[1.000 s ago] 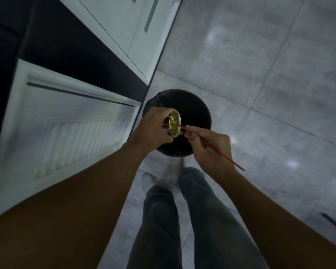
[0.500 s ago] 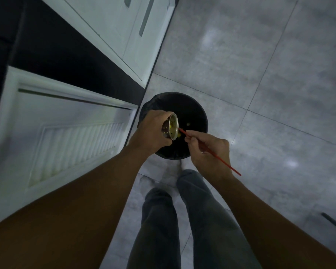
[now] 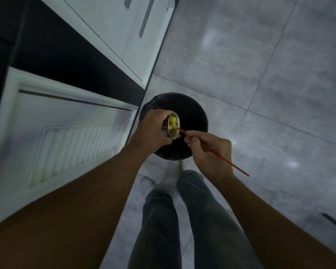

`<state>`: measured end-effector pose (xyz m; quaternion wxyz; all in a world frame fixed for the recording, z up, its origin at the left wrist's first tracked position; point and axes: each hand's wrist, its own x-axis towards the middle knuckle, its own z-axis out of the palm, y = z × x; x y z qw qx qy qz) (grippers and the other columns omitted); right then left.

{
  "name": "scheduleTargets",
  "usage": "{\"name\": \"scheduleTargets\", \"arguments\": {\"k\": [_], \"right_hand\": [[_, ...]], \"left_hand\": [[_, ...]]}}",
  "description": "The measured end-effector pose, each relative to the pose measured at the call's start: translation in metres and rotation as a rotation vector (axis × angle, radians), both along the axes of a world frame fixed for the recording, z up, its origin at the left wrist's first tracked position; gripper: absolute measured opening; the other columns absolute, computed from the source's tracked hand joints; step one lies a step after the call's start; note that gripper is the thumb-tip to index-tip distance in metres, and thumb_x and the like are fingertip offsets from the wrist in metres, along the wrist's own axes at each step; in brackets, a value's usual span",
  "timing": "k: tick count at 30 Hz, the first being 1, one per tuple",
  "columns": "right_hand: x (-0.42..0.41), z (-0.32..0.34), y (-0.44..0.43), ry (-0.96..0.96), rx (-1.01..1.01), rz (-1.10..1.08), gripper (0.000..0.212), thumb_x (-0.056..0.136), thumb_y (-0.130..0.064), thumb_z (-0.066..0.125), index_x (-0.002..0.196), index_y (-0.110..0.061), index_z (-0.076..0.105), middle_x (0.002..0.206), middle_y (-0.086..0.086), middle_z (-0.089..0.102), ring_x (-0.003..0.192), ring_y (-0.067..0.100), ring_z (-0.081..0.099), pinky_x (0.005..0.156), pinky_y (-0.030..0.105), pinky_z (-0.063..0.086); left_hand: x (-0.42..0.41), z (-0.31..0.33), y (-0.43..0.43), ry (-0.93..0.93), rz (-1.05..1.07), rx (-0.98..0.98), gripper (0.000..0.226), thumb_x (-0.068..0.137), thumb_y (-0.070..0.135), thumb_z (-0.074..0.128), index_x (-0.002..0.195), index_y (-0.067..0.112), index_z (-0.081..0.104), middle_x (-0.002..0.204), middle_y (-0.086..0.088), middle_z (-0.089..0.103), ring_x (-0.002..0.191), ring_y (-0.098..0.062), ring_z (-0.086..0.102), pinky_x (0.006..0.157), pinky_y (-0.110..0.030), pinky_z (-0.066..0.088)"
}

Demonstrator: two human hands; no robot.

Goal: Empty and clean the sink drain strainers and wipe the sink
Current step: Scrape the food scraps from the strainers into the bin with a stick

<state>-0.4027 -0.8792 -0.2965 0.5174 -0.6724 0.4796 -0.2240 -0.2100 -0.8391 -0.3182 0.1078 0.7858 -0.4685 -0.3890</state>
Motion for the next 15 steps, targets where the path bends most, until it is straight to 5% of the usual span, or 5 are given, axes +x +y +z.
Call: {"name": "scheduleTargets", "arguments": {"k": [5, 15], "right_hand": [[-0.015, -0.001, -0.005, -0.035, -0.029, -0.027, 0.025, 0.097, -0.019, 0.057, 0.107, -0.005, 0.075, 0.098, 0.004, 0.077, 0.088, 0.009, 0.076, 0.077, 0.035, 0.064], [0.005, -0.004, 0.004, 0.031, 0.003, 0.036, 0.018, 0.097, -0.007, 0.061, 0.109, -0.011, 0.075, 0.095, 0.000, 0.077, 0.081, 0.009, 0.075, 0.077, 0.028, 0.063]], "left_hand": [[0.005, -0.001, 0.003, -0.018, -0.022, 0.000, 0.084, 0.067, 0.020, 0.089, 0.141, 0.019, 0.049, 0.140, -0.004, 0.052, 0.131, -0.021, 0.043, 0.103, -0.029, 0.036], [0.002, -0.002, 0.004, -0.030, -0.027, -0.031, 0.085, 0.067, 0.019, 0.090, 0.141, 0.015, 0.050, 0.140, -0.006, 0.055, 0.132, -0.022, 0.044, 0.102, -0.027, 0.035]]}}
